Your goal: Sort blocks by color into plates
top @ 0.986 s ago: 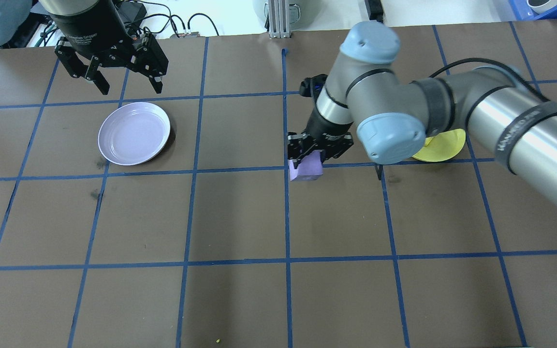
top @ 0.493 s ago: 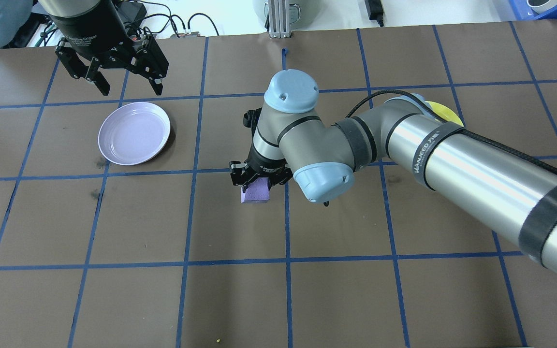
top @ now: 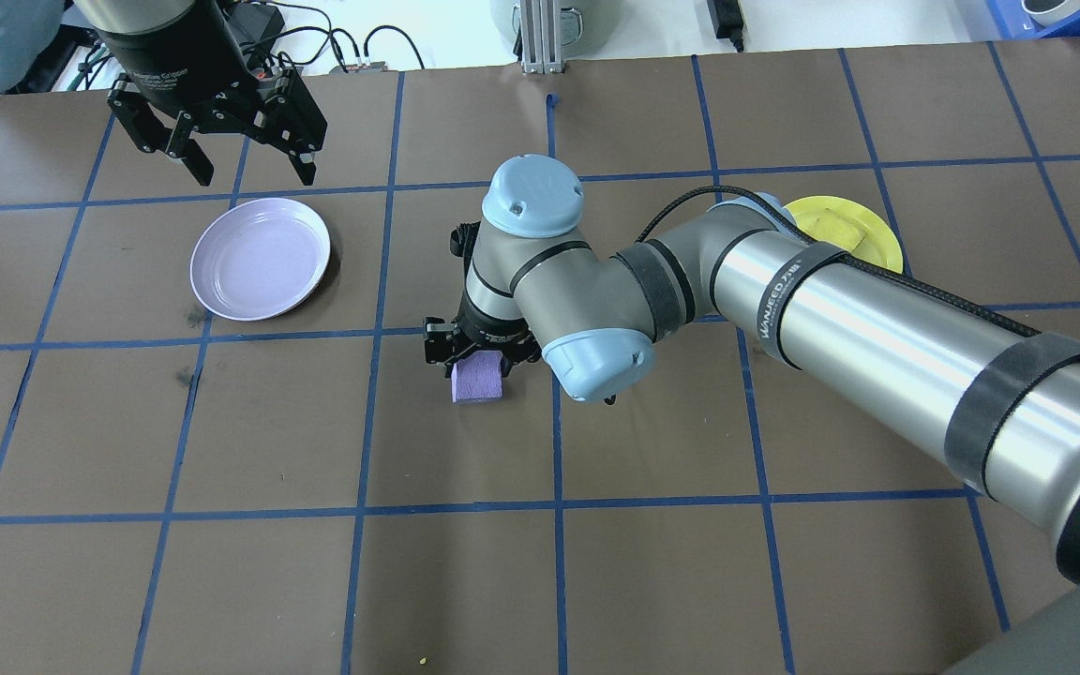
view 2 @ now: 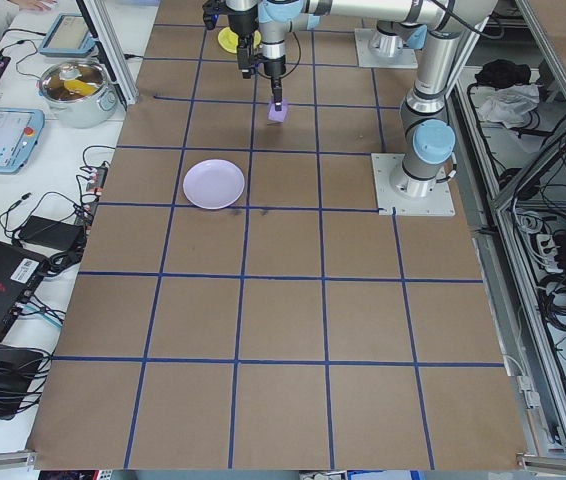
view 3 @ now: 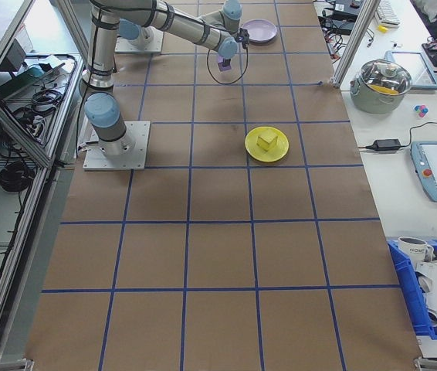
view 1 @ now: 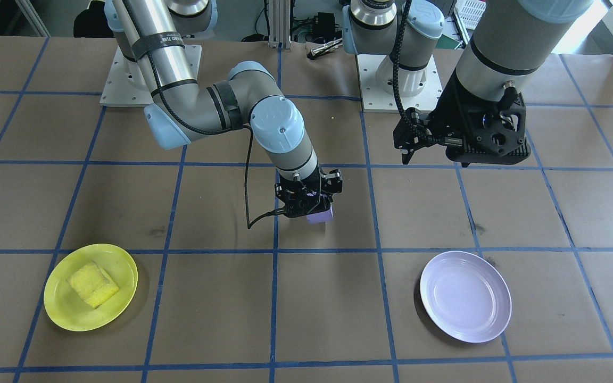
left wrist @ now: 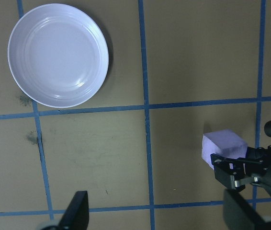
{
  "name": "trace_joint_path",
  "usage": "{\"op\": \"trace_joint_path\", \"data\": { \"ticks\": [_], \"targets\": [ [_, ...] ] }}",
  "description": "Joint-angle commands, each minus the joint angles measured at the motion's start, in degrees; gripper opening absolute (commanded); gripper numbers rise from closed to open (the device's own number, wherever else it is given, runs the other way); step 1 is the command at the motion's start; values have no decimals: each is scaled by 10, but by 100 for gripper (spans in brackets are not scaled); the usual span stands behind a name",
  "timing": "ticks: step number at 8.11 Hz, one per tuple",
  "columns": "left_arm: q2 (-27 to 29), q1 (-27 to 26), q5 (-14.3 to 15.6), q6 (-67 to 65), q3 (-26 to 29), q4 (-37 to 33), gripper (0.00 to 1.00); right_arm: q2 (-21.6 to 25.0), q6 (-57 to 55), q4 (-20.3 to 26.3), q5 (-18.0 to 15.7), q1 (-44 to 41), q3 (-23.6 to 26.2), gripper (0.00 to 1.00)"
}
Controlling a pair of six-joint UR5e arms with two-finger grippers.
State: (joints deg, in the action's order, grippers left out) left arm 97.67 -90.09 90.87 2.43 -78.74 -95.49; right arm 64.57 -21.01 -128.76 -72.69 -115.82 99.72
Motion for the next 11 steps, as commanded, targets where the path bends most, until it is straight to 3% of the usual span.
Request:
{"op": "trace_joint_path", "data": {
  "ticks": [1, 3, 5, 6, 7, 8, 9, 11],
  "targets": [
    [0, 0, 0, 0, 0, 0, 100, 1, -4, 37, -2, 8, -38, 100],
    [2, -1, -3, -1, 0, 0, 100, 32, 17, 102, -13, 30, -76, 100],
    [9, -2, -8, 2, -4, -1, 100, 80, 169, 177, -13, 99, -78, 100],
    [5, -7, -5, -9, -18, 0, 100, 101, 241, 219, -34, 141, -78, 100],
    [7, -13, -7, -36, -37, 0, 100, 107, 325, 241, -101, 183, -78, 100],
    [6, -26, -23, -77, -58, 22, 100, 121, 379, 261, -128, 214, -77, 100],
    [0, -47, -22, -86, -87, 53, 100, 139, 388, 284, -148, 232, -78, 100],
    [3, -67, -26, -122, -148, 140, 100, 158, 389, 287, -196, 234, -77, 100]
  ]
}}
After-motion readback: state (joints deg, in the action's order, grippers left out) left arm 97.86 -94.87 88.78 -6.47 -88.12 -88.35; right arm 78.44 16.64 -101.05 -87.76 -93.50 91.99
